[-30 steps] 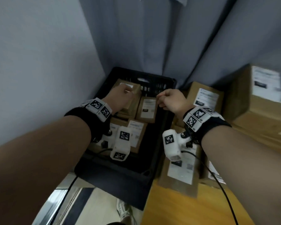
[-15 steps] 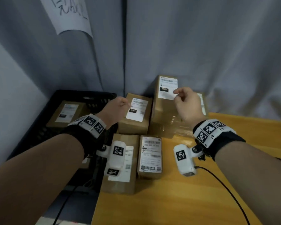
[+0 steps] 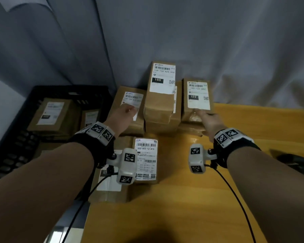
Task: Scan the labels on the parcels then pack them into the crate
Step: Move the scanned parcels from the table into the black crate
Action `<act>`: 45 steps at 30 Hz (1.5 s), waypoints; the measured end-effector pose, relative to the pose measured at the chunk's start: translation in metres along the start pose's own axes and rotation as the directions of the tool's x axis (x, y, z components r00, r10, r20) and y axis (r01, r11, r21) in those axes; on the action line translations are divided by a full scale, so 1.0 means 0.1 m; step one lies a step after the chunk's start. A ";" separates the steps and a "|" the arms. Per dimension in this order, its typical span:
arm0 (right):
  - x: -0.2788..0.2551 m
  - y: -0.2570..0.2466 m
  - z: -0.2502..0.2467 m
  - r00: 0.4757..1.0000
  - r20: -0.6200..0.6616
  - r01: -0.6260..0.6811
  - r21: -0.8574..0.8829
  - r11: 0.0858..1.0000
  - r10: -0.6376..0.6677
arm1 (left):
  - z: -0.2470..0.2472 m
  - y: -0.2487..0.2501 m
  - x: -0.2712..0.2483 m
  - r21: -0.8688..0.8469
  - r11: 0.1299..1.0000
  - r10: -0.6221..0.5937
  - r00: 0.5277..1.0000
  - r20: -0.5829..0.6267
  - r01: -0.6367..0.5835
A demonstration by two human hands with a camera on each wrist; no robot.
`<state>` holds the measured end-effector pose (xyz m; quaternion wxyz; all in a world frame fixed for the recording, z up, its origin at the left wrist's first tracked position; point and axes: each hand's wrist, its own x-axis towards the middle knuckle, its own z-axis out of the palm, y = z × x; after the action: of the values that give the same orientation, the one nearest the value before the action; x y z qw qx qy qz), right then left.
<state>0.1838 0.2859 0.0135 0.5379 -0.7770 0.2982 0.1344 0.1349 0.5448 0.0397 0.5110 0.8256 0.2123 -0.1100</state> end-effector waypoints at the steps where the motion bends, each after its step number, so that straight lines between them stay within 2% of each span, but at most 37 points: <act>1: 0.01 0.01 0.03 1.000 -0.004 -0.025 0.040 0.999 0.025 | 0.03 -0.03 0.04 -0.016 1.000 -0.018 1.000 -0.001 0.018; 4: 0.12 0.07 0.11 0.997 -0.039 -0.056 0.113 0.992 0.061 | 0.11 -0.16 0.20 -0.067 0.996 -0.055 0.998 -0.009 0.054; 9: 0.11 0.01 0.13 0.995 -0.024 -0.094 0.215 0.972 0.102 | 0.19 -0.01 0.14 -0.163 0.981 -0.100 0.994 0.033 0.104; 16: 0.16 -0.04 0.08 0.985 -0.011 -0.166 0.244 0.956 0.174 | 0.30 0.07 0.10 -0.132 0.991 -0.019 0.997 0.080 0.030; 20: 0.15 -0.03 0.15 0.983 0.048 -0.186 0.233 0.955 0.179 | 0.27 0.09 0.08 -0.026 1.000 0.004 1.000 0.008 -0.003; 22: 0.17 -0.01 0.17 0.982 0.062 -0.185 0.213 0.959 0.176 | 0.22 0.09 0.08 0.049 0.998 -0.027 1.000 -0.013 0.027; 25: 0.16 0.01 0.14 0.979 0.112 -0.189 0.219 0.957 0.168 | 0.18 0.06 0.11 -0.005 0.999 -0.046 0.999 0.021 0.046; 31: 0.09 0.00 0.12 0.963 0.216 -0.217 0.267 0.939 0.161 | 0.15 0.01 0.10 -0.062 0.996 -0.070 0.997 0.011 0.070; 34: 0.02 -0.02 0.12 0.988 0.125 -0.134 0.398 0.908 0.091 | 0.13 0.03 0.08 -0.042 0.998 -0.054 0.998 0.024 0.055; 37: -0.10 -0.07 0.07 0.999 -0.052 0.021 0.477 0.879 0.005 | 0.08 0.07 0.06 0.009 1.000 -0.023 0.999 0.032 0.022; 39: -0.23 -0.14 0.00 0.985 -0.151 0.147 0.475 0.867 -0.084 | 0.03 0.09 0.03 0.007 1.000 -0.002 1.000 0.030 0.001; 45: -0.70 -0.41 -0.01 0.901 -0.213 0.434 0.439 0.787 -0.379 | -0.16 0.16 -0.13 -0.076 0.993 0.097 0.995 0.025 -0.095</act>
<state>0.1541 0.3175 0.0818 0.7103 -0.6728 0.1775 -0.1064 0.1301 0.5494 0.0651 0.5494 0.8134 0.1691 -0.0891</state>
